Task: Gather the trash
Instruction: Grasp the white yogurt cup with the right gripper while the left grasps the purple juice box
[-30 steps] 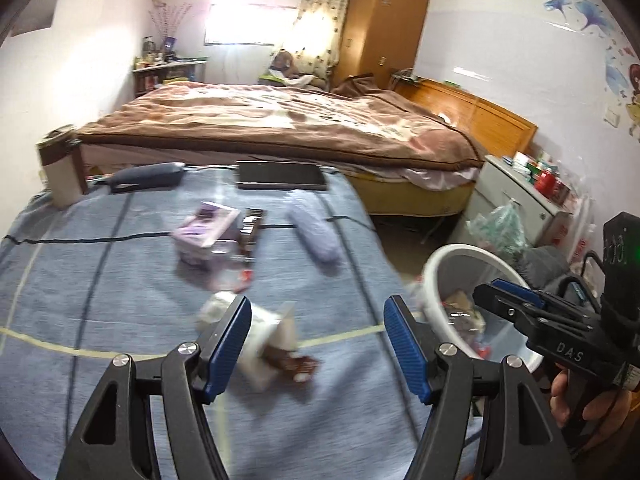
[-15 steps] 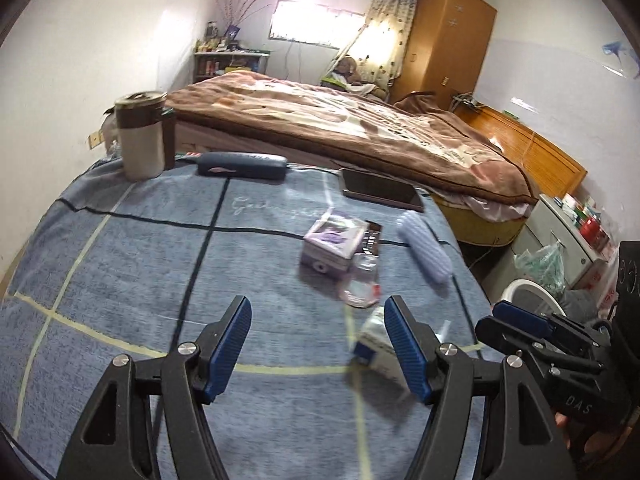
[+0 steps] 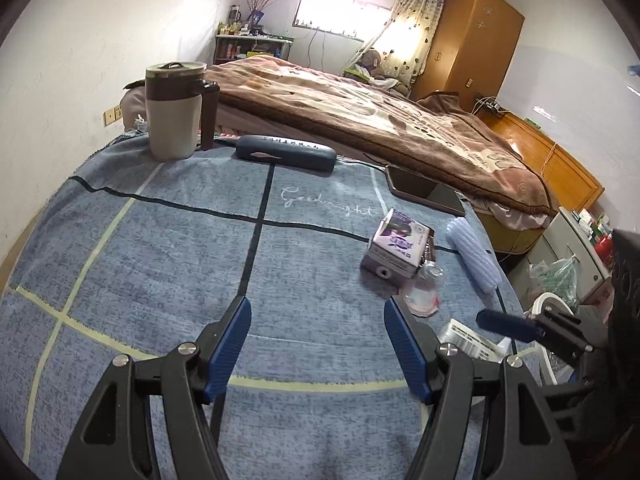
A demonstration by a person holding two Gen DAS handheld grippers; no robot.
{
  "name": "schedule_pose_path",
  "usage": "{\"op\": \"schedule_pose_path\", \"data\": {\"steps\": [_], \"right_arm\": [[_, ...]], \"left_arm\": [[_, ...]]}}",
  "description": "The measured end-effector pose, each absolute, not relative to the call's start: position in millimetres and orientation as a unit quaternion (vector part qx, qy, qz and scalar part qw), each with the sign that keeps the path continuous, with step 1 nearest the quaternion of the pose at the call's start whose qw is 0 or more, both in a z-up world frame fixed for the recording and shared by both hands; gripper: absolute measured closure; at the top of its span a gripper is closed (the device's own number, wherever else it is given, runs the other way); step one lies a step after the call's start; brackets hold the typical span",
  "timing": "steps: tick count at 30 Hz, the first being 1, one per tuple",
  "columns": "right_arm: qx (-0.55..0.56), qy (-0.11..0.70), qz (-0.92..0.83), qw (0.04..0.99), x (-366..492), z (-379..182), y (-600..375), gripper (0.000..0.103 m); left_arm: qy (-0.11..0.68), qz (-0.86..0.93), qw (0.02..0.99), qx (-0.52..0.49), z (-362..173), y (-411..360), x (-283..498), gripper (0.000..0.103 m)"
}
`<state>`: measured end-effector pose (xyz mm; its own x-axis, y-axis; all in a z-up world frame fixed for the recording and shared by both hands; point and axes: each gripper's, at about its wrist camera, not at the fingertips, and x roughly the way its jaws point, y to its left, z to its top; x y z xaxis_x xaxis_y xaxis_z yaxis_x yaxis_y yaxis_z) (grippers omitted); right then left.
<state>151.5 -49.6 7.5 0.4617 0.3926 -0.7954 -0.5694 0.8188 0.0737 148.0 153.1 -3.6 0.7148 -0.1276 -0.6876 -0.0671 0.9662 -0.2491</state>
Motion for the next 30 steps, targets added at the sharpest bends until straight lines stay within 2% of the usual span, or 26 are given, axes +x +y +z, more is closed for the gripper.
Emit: {"op": "schedule_pose_path", "data": {"steps": [7, 8, 11, 15, 22, 23, 27, 30], "right_arm": [[-0.143, 0.443, 0.251, 0.849, 151, 1, -46, 0.042], [-0.138, 0.442, 0.256, 0.849, 151, 1, -47, 0.045], [-0.133, 0.429, 0.25, 0.858, 148, 5, -49, 0.063], [-0.096, 0.421, 0.257, 0.865, 149, 8, -60, 0.077], [-0.045, 0.429, 0.276, 0.859, 155, 4, -72, 0.077], [-0.045, 0.431, 0.277, 0.857, 155, 4, -73, 0.074], [-0.062, 0.431, 0.284, 0.854, 151, 4, -70, 0.05], [-0.073, 0.44, 0.286, 0.848, 150, -2, -66, 0.05]], "left_arm": [[0.384, -0.026, 0.915, -0.122, -5, 149, 165, 0.032], [0.385, -0.03, 0.915, -0.115, -5, 145, 169, 0.032], [0.394, -0.049, 0.912, -0.106, -5, 135, 181, 0.032], [0.402, -0.063, 0.909, -0.094, -5, 122, 199, 0.032], [0.422, -0.083, 0.901, -0.061, -4, 101, 234, 0.031], [0.424, -0.085, 0.9, -0.052, -3, 96, 239, 0.03], [0.45, -0.129, 0.882, -0.058, -10, 83, 258, 0.03], [0.459, -0.134, 0.878, -0.042, -15, 72, 266, 0.03]]}}
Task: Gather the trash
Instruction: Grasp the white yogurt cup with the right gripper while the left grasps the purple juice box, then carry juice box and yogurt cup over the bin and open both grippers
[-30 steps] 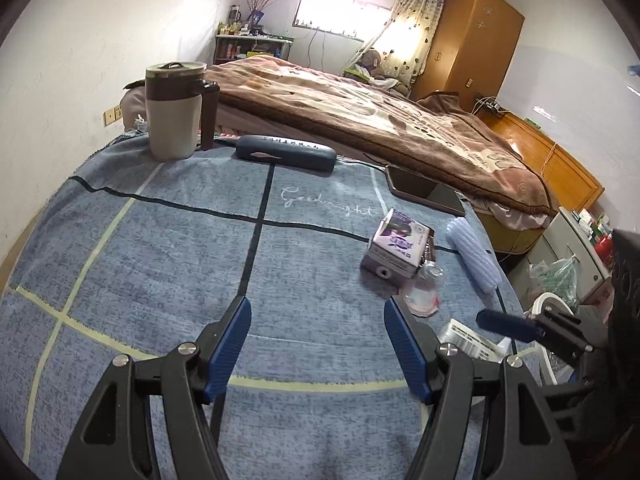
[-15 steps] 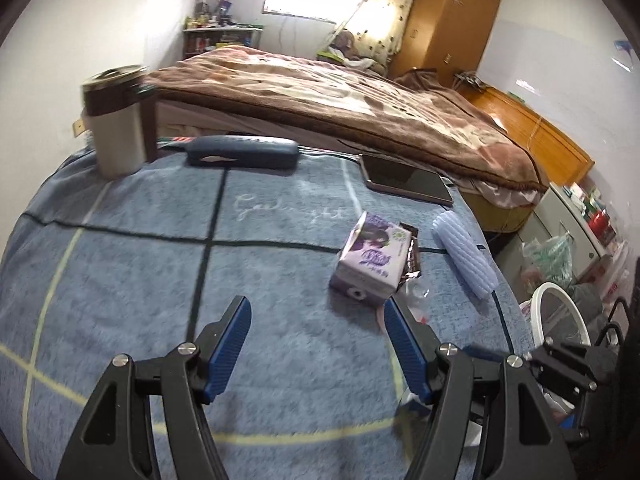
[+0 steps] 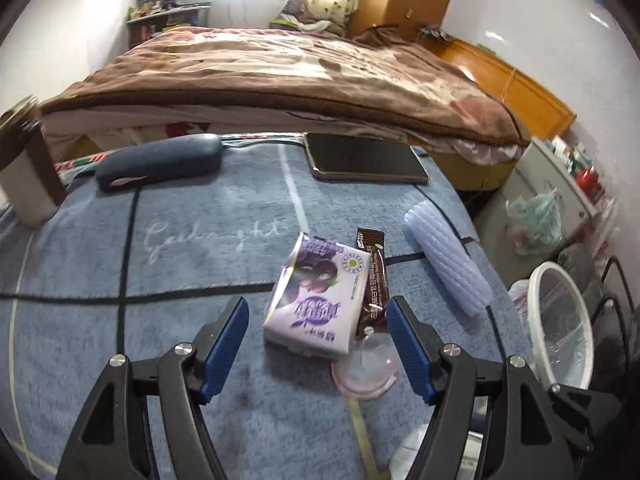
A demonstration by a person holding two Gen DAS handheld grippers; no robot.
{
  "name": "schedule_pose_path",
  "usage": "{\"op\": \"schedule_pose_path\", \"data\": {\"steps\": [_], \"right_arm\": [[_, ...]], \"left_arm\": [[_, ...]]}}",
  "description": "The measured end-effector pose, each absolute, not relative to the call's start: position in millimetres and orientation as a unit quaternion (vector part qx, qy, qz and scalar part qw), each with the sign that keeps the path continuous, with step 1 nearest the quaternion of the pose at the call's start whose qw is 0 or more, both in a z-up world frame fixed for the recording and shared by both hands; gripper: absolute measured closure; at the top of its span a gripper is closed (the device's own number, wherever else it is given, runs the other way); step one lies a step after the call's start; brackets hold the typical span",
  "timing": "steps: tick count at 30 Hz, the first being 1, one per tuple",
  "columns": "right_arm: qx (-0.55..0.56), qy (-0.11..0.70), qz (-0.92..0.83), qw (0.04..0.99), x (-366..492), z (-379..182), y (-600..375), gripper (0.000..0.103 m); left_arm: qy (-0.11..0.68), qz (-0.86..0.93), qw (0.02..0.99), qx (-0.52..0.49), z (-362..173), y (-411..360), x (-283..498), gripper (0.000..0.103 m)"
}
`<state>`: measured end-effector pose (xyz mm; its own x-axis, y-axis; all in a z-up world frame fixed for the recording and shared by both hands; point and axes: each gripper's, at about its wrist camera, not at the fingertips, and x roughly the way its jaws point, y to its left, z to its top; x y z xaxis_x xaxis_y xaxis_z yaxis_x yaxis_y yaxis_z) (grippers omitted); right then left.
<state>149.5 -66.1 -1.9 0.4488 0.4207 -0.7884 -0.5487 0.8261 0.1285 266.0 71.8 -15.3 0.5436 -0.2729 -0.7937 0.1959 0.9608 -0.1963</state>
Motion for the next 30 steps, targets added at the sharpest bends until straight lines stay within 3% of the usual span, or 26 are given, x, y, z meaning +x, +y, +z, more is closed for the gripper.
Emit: {"op": "schedule_pose_path", "data": {"steps": [15, 18, 30], "right_arm": [[-0.063, 0.443, 0.278, 0.85, 151, -6, -65, 0.05], [-0.052, 0.441, 0.277, 0.852, 150, -6, -68, 0.05], [0.009, 0.406, 0.296, 0.865, 138, -6, -76, 0.05]], "left_arm": [[0.496, -0.13, 0.855, -0.071, -44, 74, 295, 0.03], [0.493, -0.121, 0.858, -0.076, -45, 77, 294, 0.041], [0.446, -0.094, 0.885, -0.088, -23, 98, 267, 0.041]]}}
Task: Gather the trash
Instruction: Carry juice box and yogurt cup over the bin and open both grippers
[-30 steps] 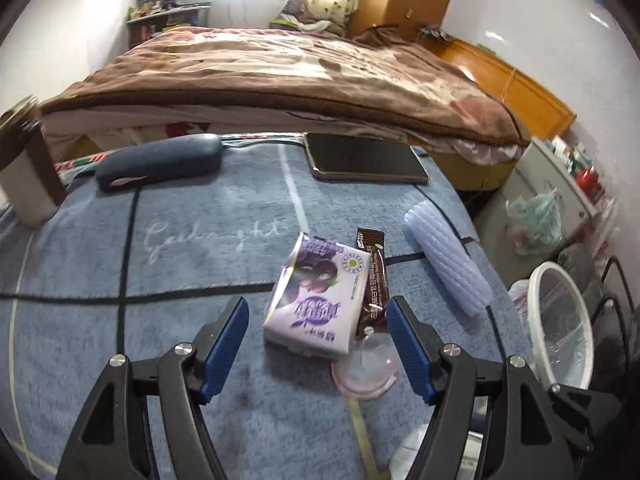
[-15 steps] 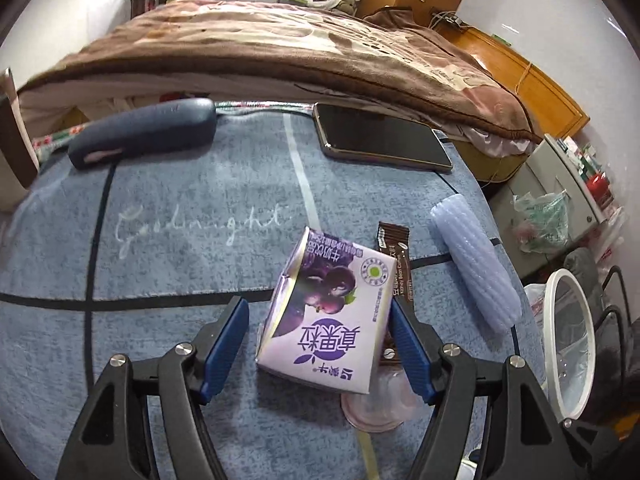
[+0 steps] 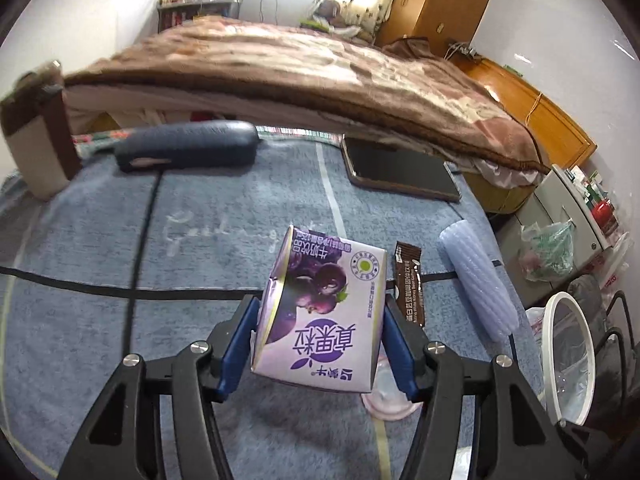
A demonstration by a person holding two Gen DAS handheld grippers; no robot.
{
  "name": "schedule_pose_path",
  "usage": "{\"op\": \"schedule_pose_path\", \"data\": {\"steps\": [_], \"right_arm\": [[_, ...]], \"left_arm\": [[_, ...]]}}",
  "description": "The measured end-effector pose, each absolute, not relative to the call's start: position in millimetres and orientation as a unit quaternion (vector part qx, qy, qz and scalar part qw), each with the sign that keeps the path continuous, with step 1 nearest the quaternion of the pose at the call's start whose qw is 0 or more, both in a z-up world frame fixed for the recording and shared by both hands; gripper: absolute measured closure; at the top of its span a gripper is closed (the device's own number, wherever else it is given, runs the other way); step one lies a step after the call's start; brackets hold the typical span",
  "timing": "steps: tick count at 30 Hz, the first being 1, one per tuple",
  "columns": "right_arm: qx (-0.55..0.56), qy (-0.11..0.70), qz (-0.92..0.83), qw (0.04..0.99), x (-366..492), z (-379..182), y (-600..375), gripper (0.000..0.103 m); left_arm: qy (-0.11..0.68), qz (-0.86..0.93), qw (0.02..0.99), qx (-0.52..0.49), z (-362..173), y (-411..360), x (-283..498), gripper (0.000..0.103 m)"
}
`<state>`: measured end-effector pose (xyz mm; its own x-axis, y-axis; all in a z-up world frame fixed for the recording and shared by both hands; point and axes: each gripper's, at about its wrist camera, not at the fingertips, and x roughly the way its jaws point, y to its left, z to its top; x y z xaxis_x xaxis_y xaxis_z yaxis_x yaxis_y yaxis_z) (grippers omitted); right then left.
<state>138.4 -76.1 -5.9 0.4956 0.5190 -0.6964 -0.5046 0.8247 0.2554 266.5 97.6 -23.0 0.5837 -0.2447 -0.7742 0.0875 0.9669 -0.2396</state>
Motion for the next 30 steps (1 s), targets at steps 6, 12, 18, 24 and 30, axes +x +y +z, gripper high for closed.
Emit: {"op": "schedule_pose_path", "data": {"steps": [6, 12, 18, 24, 30], "right_arm": [[0.08, 0.38, 0.296, 0.873, 136, -3, -92, 0.051], [0.085, 0.37, 0.292, 0.878, 129, -2, -93, 0.051], [0.074, 0.358, 0.275, 0.89, 120, 5, -98, 0.051], [0.083, 0.345, 0.253, 0.9, 111, 11, -114, 0.052], [0.094, 0.328, 0.233, 0.911, 100, 20, -135, 0.051]], "left_arm": [[0.428, -0.093, 0.891, -0.117, -12, 110, 244, 0.041], [0.423, -0.08, 0.893, -0.13, -13, 119, 225, 0.041], [0.408, -0.085, 0.899, -0.132, -5, 119, 201, 0.041], [0.39, -0.09, 0.908, -0.127, 10, 112, 179, 0.041], [0.374, -0.107, 0.915, -0.111, 26, 94, 160, 0.041]]}}
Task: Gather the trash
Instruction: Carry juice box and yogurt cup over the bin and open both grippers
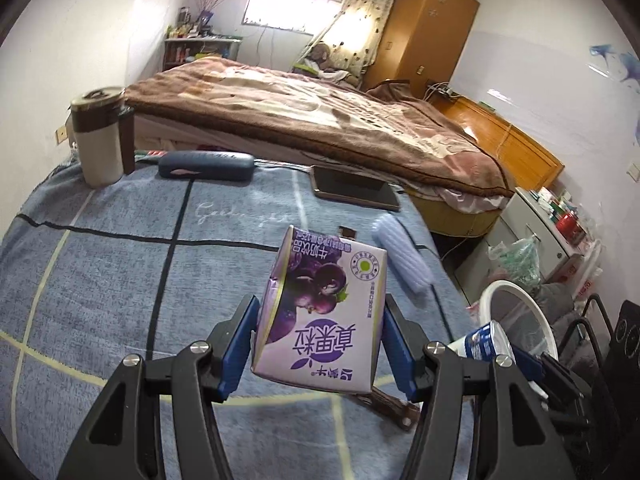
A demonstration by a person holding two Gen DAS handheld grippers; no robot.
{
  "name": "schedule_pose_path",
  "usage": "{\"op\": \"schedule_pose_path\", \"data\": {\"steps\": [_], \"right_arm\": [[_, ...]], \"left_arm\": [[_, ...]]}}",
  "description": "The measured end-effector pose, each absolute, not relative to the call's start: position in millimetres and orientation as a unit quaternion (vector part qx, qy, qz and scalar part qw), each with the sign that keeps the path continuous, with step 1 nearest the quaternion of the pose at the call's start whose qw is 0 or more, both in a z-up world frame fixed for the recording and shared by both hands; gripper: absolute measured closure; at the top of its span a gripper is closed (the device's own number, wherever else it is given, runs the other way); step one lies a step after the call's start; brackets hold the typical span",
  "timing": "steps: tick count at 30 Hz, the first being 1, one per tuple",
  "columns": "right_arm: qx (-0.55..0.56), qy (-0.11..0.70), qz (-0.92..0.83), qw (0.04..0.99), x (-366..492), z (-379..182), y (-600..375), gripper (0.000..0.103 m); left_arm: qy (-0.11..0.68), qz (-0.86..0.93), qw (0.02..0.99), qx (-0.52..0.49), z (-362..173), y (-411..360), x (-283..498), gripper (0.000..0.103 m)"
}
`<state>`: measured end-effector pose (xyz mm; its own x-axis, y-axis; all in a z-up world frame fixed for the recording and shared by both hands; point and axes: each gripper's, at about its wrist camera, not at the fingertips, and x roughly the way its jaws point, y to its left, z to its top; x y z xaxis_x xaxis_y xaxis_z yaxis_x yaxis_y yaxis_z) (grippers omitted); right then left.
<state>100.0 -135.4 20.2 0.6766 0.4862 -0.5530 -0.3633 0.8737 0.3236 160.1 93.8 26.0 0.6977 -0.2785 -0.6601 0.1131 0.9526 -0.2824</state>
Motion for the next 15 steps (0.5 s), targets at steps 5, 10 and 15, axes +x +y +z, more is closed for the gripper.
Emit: {"op": "schedule_pose_path", "data": {"steps": [5, 10, 15], "right_arm": [[0.102, 0.314, 0.215, 0.919, 89, 27, -154, 0.051], [0.106, 0.304, 0.19, 0.927, 83, 31, -174, 0.051], [0.117, 0.297, 0.169, 0.932, 79, 33, -195, 0.051]], "left_arm": [[0.367, -0.123, 0.917, -0.101, 33, 75, 150, 0.041], [0.36, -0.141, 0.919, -0.082, 39, 50, 142, 0.041], [0.359, -0.161, 0.917, -0.067, 42, 23, 136, 0.041]]}}
